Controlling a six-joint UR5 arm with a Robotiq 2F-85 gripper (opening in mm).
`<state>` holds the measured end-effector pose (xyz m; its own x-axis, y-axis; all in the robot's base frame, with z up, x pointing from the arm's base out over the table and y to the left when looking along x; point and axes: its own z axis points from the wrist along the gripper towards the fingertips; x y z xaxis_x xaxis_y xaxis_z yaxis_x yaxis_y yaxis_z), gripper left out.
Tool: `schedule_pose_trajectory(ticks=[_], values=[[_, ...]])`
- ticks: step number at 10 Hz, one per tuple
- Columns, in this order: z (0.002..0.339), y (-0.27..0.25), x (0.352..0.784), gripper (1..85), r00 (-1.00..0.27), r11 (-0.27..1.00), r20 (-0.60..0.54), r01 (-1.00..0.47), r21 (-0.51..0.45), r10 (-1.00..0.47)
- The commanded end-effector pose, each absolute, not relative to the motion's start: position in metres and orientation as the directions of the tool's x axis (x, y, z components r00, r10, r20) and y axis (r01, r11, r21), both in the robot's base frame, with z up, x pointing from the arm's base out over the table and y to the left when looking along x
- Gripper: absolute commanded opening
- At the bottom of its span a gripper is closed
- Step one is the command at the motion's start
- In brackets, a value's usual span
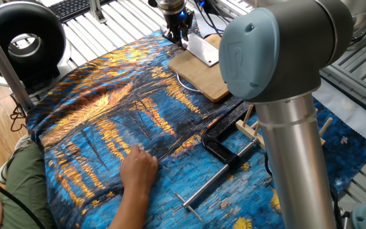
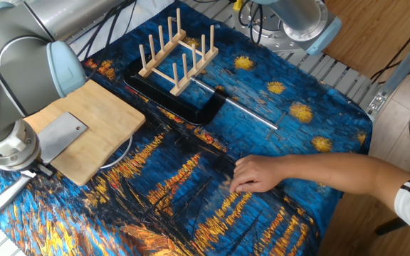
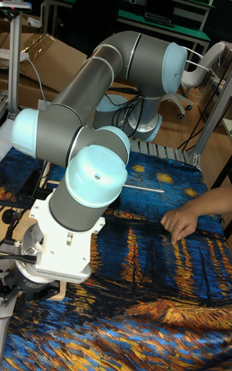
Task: Put the knife on the knife rack
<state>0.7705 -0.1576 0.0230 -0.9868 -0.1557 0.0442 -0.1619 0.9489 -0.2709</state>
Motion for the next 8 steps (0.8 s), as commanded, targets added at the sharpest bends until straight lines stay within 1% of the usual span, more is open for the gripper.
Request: schedule_pose_trajectory(ticks=[1, 3, 8], values=[[0.026, -0.165, 0.774, 37.0, -0.981, 0.936, 0.043, -0.193, -0.294, -0.189], [0.028, -0.173, 0.770, 37.0, -0.986, 0.932, 0.056, -0.167, -0.323, -0.157], [0.029, -0.160, 0.769, 38.0, -0.991, 0.942, 0.061, -0.135, -0.307, -0.122]])
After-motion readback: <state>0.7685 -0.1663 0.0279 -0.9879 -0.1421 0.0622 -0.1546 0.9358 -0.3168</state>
